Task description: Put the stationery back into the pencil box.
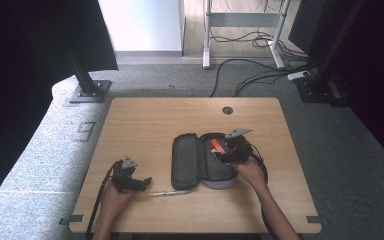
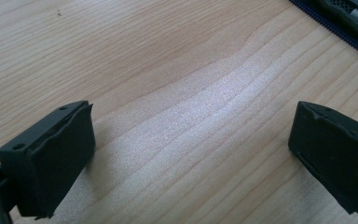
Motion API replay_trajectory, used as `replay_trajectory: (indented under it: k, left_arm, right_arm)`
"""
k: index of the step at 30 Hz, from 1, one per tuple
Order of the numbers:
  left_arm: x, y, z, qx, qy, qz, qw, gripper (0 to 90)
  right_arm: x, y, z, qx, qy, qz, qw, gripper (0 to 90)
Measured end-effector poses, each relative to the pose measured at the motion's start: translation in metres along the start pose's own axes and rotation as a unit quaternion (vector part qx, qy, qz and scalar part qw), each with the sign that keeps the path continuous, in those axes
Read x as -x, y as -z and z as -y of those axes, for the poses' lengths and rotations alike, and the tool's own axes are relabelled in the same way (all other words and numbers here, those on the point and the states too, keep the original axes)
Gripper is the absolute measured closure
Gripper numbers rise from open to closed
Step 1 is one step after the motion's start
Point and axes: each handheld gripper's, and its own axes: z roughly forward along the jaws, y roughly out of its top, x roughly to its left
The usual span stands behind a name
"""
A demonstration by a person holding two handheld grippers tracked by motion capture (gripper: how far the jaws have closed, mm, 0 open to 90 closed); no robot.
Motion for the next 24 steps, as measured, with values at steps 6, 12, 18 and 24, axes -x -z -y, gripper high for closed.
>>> replay_trajectory:
  k: [6,12,18,24]
  left_arm:
    - [0.0,0.0,0.0,0.0,0.0,0.0,1.0,0.4]
    - [0.0,0.0,0.0,0.0,-0.001,0.0,1.0,0.4]
    - [0.0,0.0,0.0,0.0,0.001,0.0,1.0,0.5]
    - [0.0,0.0,0.0,0.0,0.001,-0.001,1.0,0.5]
  right_arm:
    - [-0.006,0.008,0.005,0.007,0.003,0.006,1.0,17.3]
    - [-0.014,0.018,0.007,0.009,0.019,0.009,0.9997,13.0]
    - [-0.017,0.029,0.011,0.014,0.025,0.008,0.9996,8.0]
    - [-0.017,0.04,0.021,0.011,0.025,0.014,0.9995,0.8]
